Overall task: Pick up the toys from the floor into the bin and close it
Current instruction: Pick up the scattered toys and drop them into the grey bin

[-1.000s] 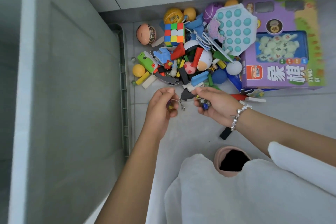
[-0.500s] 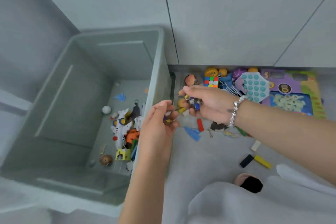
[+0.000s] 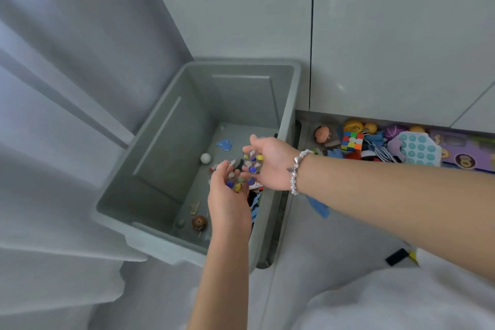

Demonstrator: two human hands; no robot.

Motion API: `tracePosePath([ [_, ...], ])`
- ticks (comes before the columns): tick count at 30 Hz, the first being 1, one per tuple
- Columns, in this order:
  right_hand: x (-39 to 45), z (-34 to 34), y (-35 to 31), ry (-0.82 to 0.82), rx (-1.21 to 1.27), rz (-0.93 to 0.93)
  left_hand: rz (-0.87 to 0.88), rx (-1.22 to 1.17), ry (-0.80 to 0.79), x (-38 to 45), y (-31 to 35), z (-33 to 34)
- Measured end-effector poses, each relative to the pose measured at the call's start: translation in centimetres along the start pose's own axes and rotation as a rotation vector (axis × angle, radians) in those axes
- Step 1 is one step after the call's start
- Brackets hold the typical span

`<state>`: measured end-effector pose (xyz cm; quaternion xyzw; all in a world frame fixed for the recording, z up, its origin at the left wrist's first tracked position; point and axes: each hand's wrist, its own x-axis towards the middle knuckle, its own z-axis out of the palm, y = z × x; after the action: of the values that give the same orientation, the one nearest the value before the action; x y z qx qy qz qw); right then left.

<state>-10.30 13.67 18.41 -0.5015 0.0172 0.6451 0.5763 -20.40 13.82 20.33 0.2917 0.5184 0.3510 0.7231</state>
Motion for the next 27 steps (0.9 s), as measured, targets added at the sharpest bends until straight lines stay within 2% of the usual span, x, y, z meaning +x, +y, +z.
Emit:
tracePosePath([
  [3,0.1,0.1,0.2,-0.053,-0.142,0.034,-0.006,0.033,0.0,0.4,-0.2,-0.4],
  [9,-0.9,-0.7,-0.1,-0.114,-0.208,-0.04,0.019,0.15,0.005,1.1,-0.9,-1.0],
  [12,-1.8,-1.6,0.1,-0.036,-0.351,-0.157,0.109,0.277,-0.044,0.7,-1.3,-0.7],
  [16,-3.1,-4.2,-0.1,0.12,-0.565,-0.367,0.331,0.455,-0.14,-0.2,-2.7,0.4],
  [19,-3.7,-7.0,-0.4,0.204,-0.591,-0.393,0.406,0.481,-0.229,-0.8,-4.1,2.0],
  [23,-3.8,-10.6,-0.8,0.295,-0.549,-0.39,0.402,0.508,-0.331,-0.5,-7.0,4.6],
  [27,-2.9,-14.4,-0.2,0.381,-0.56,-0.398,0.291,0.6,-0.348,2.0,-11.4,6.5],
])
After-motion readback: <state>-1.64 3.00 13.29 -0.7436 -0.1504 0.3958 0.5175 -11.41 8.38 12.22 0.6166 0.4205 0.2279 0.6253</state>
